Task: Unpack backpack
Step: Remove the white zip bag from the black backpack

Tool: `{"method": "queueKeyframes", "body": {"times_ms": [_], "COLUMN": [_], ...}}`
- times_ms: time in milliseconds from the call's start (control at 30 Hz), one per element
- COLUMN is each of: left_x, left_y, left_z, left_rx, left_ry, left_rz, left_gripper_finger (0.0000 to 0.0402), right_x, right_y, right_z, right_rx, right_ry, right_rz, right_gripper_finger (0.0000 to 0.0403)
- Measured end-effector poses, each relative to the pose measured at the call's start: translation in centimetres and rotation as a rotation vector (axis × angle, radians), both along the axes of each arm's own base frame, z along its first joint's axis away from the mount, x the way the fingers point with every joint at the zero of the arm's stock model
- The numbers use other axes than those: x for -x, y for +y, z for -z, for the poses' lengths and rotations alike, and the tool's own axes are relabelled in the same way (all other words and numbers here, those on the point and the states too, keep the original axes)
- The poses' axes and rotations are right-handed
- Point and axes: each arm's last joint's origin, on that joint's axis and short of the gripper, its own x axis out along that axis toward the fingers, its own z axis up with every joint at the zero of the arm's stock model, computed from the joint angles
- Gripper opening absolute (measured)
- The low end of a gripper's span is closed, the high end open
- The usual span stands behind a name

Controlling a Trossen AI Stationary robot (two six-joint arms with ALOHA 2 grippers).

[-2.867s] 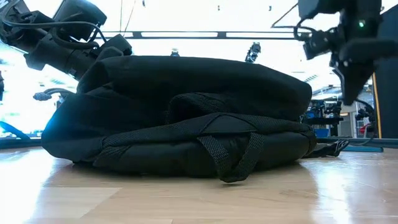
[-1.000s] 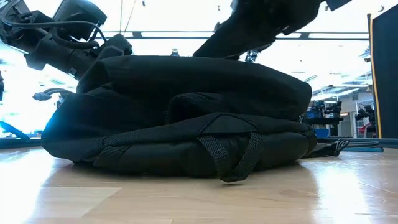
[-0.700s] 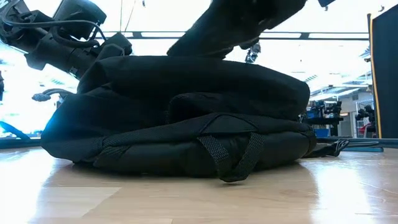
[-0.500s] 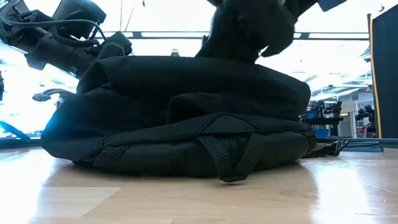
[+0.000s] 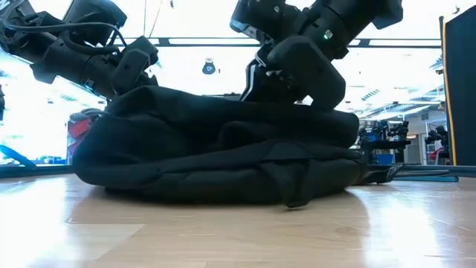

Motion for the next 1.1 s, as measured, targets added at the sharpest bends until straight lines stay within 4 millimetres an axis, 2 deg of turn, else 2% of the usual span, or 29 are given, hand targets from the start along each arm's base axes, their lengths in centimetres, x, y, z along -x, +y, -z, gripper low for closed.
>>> {"method": "queueKeyframes", "body": {"times_ms": [233,667,900,1100], "left_x": [0.1,0.2,0.2,0.3], "left_y": [0.1,0.2,0.2,0.3], "left_z": [0.1,0.2,0.2,0.4], "left_rx": [-0.014,-0.045,-0.046,-0.057], "left_ry": [0.010,0.033,0.035,0.059], "left_rz": [-0.033,-0.067,-0.068,-0.089], "left_gripper_finger": [0.0000,0.0000,0.0000,0.0000], "right_x": [0.5,3.2,4.3,5.0], "right_y": [0.3,2.7,3.3,3.0], "right_z": [-0.9,-6.7,-8.6,-10.1], "right_rx": [0.017,-0.029,-0.036,-0.002], "right_ry": [-0.018,-0.152,-0.200,-0.240], "right_rz": [0.002,-0.082,-0.119,-0.104], "right_gripper_finger": [0.0001,0.0000,0.0000,0.0000]}}
